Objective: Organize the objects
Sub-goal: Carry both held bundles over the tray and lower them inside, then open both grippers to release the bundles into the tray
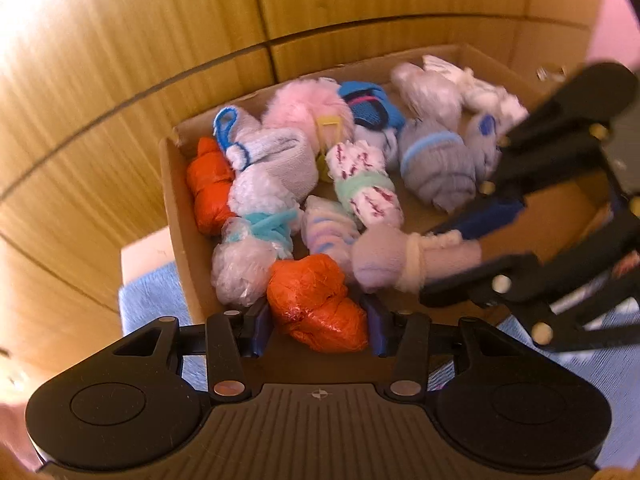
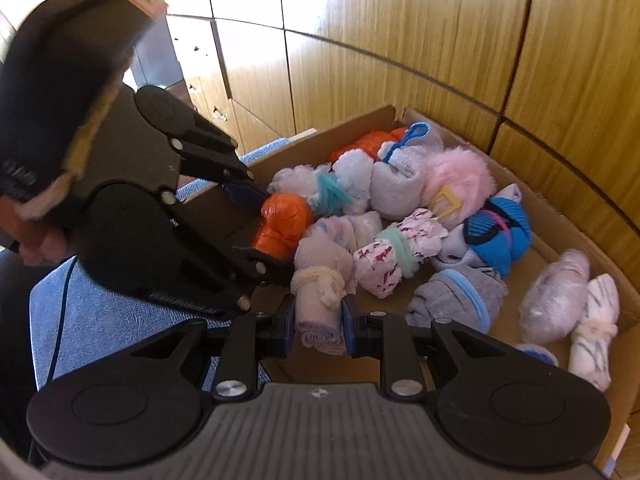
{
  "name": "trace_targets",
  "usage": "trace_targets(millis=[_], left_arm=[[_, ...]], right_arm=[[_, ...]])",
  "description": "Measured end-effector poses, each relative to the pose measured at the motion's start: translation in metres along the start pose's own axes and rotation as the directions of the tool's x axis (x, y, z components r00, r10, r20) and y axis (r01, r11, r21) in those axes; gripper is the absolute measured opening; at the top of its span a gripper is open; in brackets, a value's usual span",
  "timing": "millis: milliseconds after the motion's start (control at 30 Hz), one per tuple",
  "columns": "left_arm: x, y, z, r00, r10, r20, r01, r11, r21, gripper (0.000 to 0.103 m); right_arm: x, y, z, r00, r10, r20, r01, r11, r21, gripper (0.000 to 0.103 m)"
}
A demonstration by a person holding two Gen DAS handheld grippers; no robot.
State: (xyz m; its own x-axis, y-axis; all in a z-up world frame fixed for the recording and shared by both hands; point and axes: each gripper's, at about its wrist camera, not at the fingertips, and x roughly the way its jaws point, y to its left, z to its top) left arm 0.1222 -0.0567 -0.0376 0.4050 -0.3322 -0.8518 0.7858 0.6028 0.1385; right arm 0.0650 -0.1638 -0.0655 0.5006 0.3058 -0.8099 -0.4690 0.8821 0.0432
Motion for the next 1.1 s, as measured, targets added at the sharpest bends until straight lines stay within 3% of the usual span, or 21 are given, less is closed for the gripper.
trace_targets(millis=[100,233,300,467,667,900,1100], left_arm=[[-0.002,-0.004,0.0,1.0,0.024,0.002,-0.024,0.998,0.053,0.055],[-0.003,-0.003,-0.002,0.999,0.031,0.009,-0.031,0.998,0.054,0.055],[-0.006,-0.002,-0.003,0.999,0.028,0.017,-0.029,0.999,0.046,0.062],[-0.015,-0.002,-0.003,0.998,0.045,0.036,-0.047,0.998,0.034,0.07],[-0.027,-0.002,-0.003,0.997,0.054,0.049,-0.056,0.998,0.039,0.07],[-0.039,0.002,-0.001,0.998,0.022,0.062,-0.02,0.999,-0.037,0.079],[-0.045,0.002,0.001,0.996,0.038,0.075,-0.034,0.998,-0.054,0.085]], right_arm=[[0.008,0.005,-0.002,1.0,-0.006,-0.023,0.005,1.0,-0.026,0.021],[0.009,0.009,-0.004,1.0,-0.006,-0.023,0.006,1.0,-0.025,0.021],[0.008,0.009,-0.003,1.0,-0.01,-0.024,0.01,1.0,-0.029,0.022],[0.004,0.009,-0.004,1.0,-0.014,-0.028,0.013,0.999,-0.032,0.026],[0.004,0.01,-0.003,0.999,-0.019,-0.029,0.018,0.999,-0.039,0.026],[-0.003,0.007,-0.003,0.999,-0.043,-0.028,0.042,0.999,-0.015,0.029],[-0.015,0.006,-0.005,0.998,-0.064,-0.012,0.064,0.998,0.016,0.036]])
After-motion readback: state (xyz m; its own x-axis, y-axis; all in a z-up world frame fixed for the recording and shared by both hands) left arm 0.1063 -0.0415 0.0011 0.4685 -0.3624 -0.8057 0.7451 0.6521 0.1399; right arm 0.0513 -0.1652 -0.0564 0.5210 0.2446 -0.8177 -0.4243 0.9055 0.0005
